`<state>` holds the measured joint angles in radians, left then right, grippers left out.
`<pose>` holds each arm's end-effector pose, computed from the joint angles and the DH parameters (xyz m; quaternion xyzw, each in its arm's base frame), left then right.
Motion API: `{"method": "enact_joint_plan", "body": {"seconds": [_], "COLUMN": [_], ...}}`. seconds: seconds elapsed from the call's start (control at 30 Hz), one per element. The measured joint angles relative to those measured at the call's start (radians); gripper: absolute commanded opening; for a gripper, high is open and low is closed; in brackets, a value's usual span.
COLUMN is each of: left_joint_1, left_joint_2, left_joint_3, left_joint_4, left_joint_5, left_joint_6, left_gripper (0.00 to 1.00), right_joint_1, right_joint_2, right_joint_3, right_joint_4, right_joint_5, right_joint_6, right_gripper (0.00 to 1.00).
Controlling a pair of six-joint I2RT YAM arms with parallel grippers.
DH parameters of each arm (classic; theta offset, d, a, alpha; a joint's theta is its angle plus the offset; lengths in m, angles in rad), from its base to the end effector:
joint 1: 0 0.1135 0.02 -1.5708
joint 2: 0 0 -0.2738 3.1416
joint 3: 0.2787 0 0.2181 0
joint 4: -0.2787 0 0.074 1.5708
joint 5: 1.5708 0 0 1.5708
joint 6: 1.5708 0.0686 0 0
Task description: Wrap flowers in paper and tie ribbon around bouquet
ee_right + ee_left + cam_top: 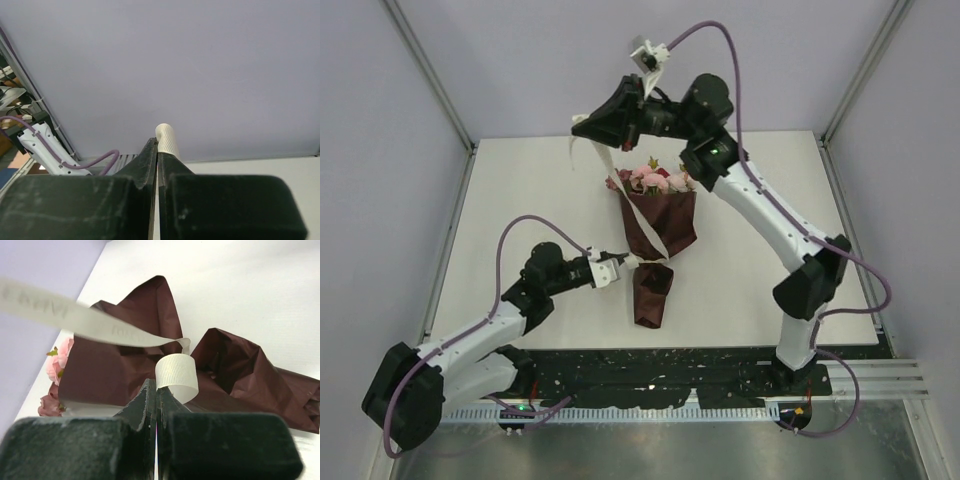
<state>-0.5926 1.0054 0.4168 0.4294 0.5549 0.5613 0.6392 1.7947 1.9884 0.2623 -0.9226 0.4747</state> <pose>0.1554 -0.1482 0.2572 0.5482 0.5166 -0.2182 0.6205 0.2713 0.2698 0.5305 -0.4154 0.4411 0.6016 0.5206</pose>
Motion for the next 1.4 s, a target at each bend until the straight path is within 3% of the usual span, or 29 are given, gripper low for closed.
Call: {"method": "enact_joint_plan", "body": {"seconds": [0.03,0.1,0.13,0.23,0.37,0.57,0.73,0.9,1.1,1.27,1.33,1.37,1.4], "left_joint_1": [-0.003,-0.011,-0.013,-0.021,-0.022,-0.023,-0.020,-0.016,-0.007,-0.004,-0.004,-0.004,-0.004], "left_joint_2": [-0.007,-0.026,-0.031,-0.037,-0.027,0.041,0.110,0.152,0.184,0.186,0.186,0.186,0.186], "left_joint_3": [-0.001,-0.011,-0.018,-0.038,-0.047,-0.039,0.016,0.067,0.101,0.103,0.103,0.103,0.103], "left_joint_4": [0.001,0.005,0.008,0.009,0.017,0.053,0.057,0.073,0.076,0.075,0.075,0.075,0.075], "left_joint_5": [0.000,0.001,0.001,0.000,-0.015,-0.060,-0.100,-0.117,-0.137,-0.142,-0.144,-0.144,-0.144], "left_joint_6": [0.000,0.002,0.002,0.002,-0.003,-0.031,-0.082,-0.112,-0.143,-0.158,-0.161,-0.161,-0.162], "left_gripper": [0.00,0.00,0.00,0.00,0.00,0.00,0.00,0.00,0.00,0.00,0.00,0.00,0.00], "right_joint_1": [0.019,0.056,0.068,0.090,0.055,-0.091,-0.212,-0.171,-0.065,-0.031,-0.029,-0.029,-0.029], "right_joint_2": [0.042,0.142,0.191,0.310,0.359,0.219,-0.060,-0.251,-0.213,-0.151,-0.137,-0.134,-0.134], "right_joint_3": [0.026,0.089,0.113,0.153,0.089,-0.114,-0.354,-0.552,-0.663,-0.676,-0.676,-0.677,-0.680], "right_joint_4": [0.019,0.052,0.058,0.026,-0.125,-0.512,-0.813,-0.881,-0.837,-0.774,-0.744,-0.730,-0.710], "right_joint_5": [0.008,0.018,0.023,0.020,0.005,0.001,0.007,-0.008,0.040,0.115,0.133,0.136,0.137], "right_joint_6": [0.015,0.047,0.065,0.093,0.068,-0.217,-0.523,-0.620,-0.607,-0.592,-0.580,-0.575,-0.566], "right_gripper": [0.05,0.26,0.46,0.72,0.82,0.78,0.79,0.82,0.79,0.67,0.51,0.35,0.29]}}
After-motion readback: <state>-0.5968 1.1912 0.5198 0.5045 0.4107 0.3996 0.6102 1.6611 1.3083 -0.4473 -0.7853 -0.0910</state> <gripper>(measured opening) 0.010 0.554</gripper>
